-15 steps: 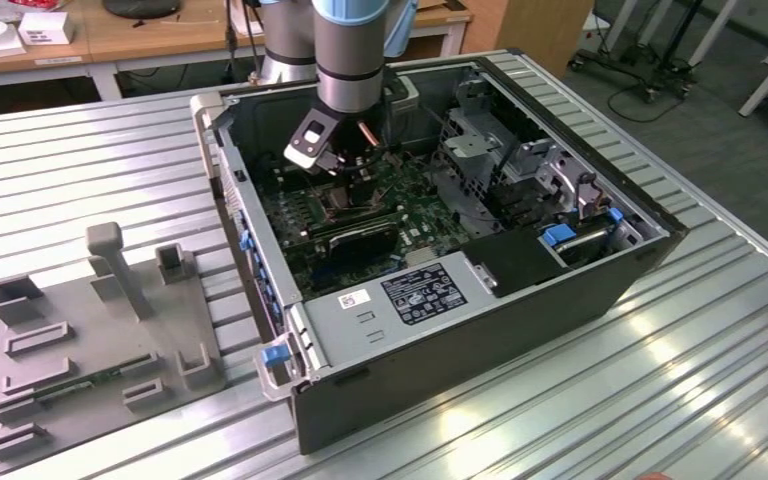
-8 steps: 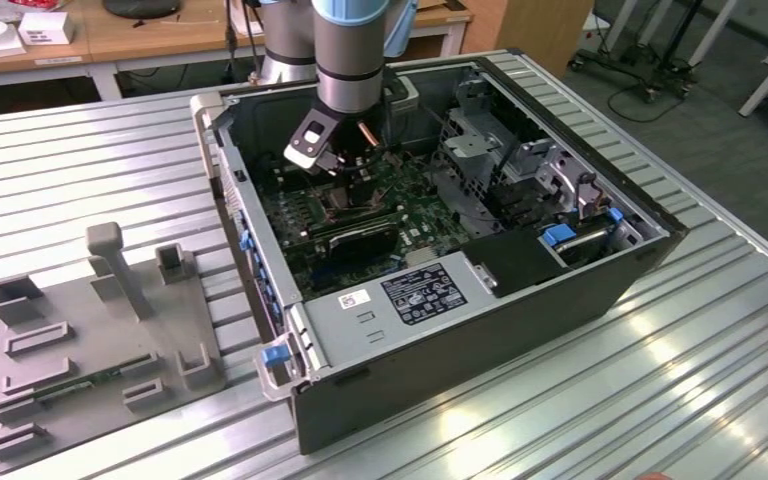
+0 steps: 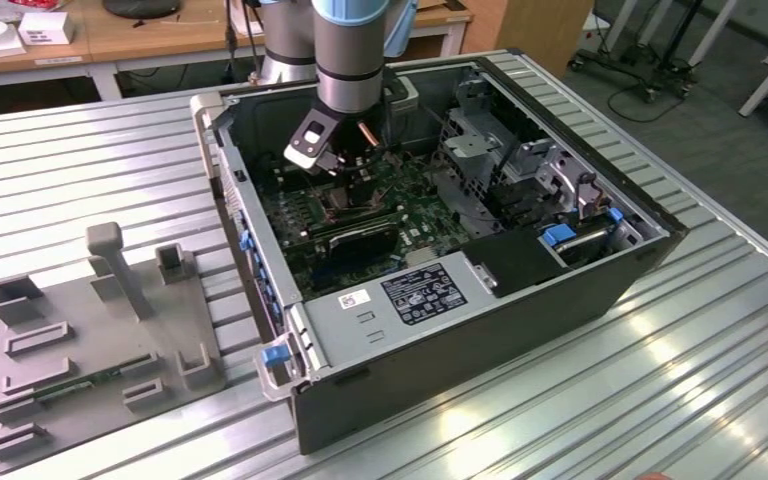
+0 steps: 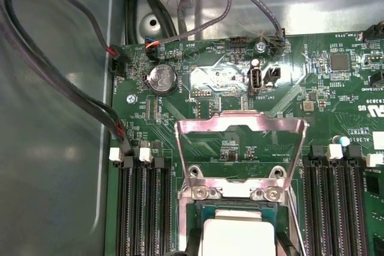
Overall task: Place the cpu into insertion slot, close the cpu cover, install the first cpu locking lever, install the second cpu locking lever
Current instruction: 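Place the cpu into insertion slot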
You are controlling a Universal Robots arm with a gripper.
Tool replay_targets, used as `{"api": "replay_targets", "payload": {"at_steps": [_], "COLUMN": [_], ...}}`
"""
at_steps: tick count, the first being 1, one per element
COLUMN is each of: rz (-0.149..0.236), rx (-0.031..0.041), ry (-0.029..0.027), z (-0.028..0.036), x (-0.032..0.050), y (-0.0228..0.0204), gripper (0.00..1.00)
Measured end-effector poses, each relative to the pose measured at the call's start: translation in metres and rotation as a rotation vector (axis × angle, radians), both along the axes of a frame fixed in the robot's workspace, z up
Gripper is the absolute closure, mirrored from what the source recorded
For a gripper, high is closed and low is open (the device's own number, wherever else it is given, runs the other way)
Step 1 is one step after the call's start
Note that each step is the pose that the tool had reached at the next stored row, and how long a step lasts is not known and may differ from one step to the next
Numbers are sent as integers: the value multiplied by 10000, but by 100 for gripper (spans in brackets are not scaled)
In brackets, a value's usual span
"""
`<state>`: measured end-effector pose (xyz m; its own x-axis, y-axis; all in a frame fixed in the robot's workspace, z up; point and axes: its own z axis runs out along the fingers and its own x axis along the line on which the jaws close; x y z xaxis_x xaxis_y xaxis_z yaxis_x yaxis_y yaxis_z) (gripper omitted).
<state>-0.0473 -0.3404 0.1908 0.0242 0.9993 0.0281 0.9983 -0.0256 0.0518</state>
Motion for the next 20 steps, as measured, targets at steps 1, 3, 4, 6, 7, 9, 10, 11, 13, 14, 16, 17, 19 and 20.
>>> {"api": "replay_targets", "payload": {"at_steps": [1, 3, 4, 6, 7, 9, 10, 11, 13, 14, 16, 17, 19, 20], "rz": [11, 34, 43, 48, 50, 52, 53, 53, 67, 90, 97, 98, 99, 99], "rx": [1, 0, 0, 1, 0, 0, 0, 0, 0, 0, 0, 0, 3, 5], "ry": [-1, 0, 0, -1, 0, 0, 0, 0, 0, 0, 0, 0, -3, -4], "z": [0, 0, 0, 0, 0, 0, 0, 0, 0, 0, 0, 0, 6, 10], "x": [0, 0, 0, 0, 0, 0, 0, 0, 0, 0, 0, 0, 0, 1], "y": [0, 0, 0, 0, 0, 0, 0, 0, 0, 0, 0, 0, 0, 0], "gripper": [46, 46, 46, 46, 46, 46, 46, 46, 46, 46, 46, 46, 46, 46]}}
